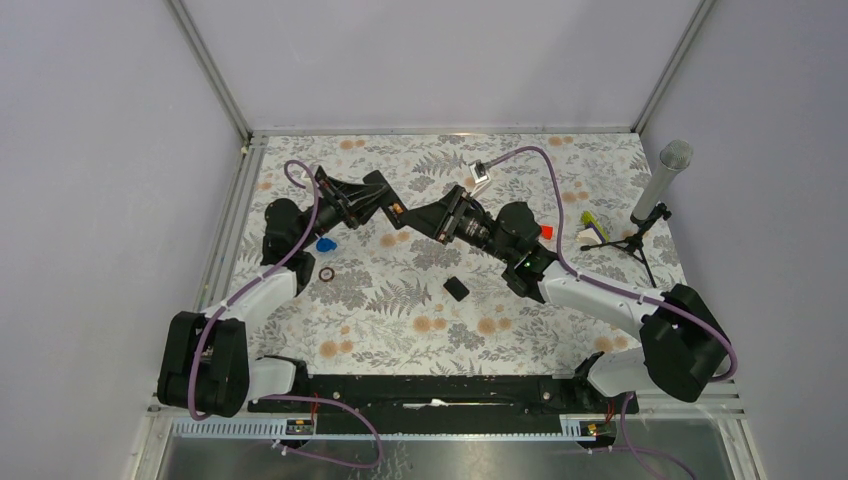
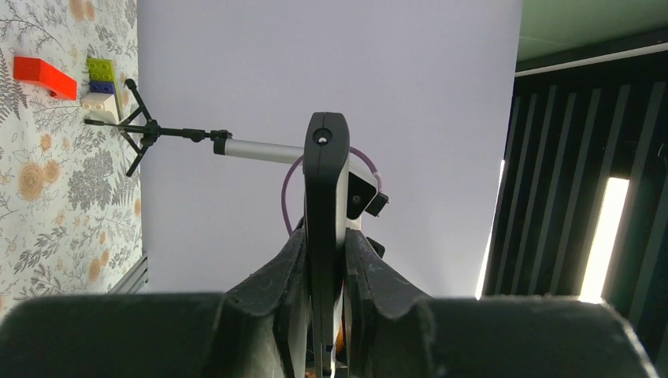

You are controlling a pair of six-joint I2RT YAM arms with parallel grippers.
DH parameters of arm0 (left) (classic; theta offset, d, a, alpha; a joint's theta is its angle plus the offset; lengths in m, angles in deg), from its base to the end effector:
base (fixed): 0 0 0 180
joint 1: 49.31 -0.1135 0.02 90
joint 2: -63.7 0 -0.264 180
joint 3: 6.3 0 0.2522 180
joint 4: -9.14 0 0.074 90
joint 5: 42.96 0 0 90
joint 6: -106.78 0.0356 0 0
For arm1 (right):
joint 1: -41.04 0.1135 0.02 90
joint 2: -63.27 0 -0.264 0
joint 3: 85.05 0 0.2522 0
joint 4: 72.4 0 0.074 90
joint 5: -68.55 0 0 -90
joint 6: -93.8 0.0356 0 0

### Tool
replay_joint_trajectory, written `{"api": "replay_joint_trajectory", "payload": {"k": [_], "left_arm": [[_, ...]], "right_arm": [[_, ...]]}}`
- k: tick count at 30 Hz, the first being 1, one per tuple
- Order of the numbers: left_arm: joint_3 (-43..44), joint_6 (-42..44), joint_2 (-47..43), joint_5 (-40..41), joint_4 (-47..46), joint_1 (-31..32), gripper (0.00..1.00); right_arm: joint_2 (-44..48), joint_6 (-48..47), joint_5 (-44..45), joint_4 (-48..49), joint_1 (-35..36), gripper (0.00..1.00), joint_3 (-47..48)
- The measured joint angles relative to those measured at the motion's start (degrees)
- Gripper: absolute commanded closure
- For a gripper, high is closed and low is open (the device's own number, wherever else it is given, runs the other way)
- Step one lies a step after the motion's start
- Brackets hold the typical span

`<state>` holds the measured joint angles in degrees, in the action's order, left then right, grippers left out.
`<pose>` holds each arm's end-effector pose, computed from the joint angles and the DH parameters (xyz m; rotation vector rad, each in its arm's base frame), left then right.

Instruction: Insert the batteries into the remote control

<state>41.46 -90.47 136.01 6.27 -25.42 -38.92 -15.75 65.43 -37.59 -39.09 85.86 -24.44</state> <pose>0.2600 -0.0713 0.2778 -0.7732 1.6935 -2.0634 0.2154 0.2280 0.3208 -0.0554 1.5502 1.7190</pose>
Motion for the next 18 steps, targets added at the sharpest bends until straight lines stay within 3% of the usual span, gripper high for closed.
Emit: {"api": "replay_joint_trajectory", "payload": {"k": [7,9,11,13,18], "left_arm": [[0.0,0.9,-1.1,0.2,0.7,-0.3,1.0],[0.0,1.2,-1.4,0.2,1.0,-0.3,1.0],[0.0,1.9,-1.7,0.1,1.4,-0.3,1.0],[0.0,2.8,-2.1,0.0,2.0,-0.2,1.0],[0.0,5.8,-2.6,0.0,3.9,-0.2,1.0]], "right_arm": [[-0.3,1.2,-0.3,0.4,0.0,0.59,0.1],[-0.4,1.2,-0.3,0.4,0.0,0.48,0.2],[-0.5,1.4,-0.3,0.3,0.0,0.3,0.2],[-0.6,1.5,-0.3,0.1,0.0,0.22,0.2],[-0.4,1.1,-0.3,1.7,0.0,0.22,-0.6]]}}
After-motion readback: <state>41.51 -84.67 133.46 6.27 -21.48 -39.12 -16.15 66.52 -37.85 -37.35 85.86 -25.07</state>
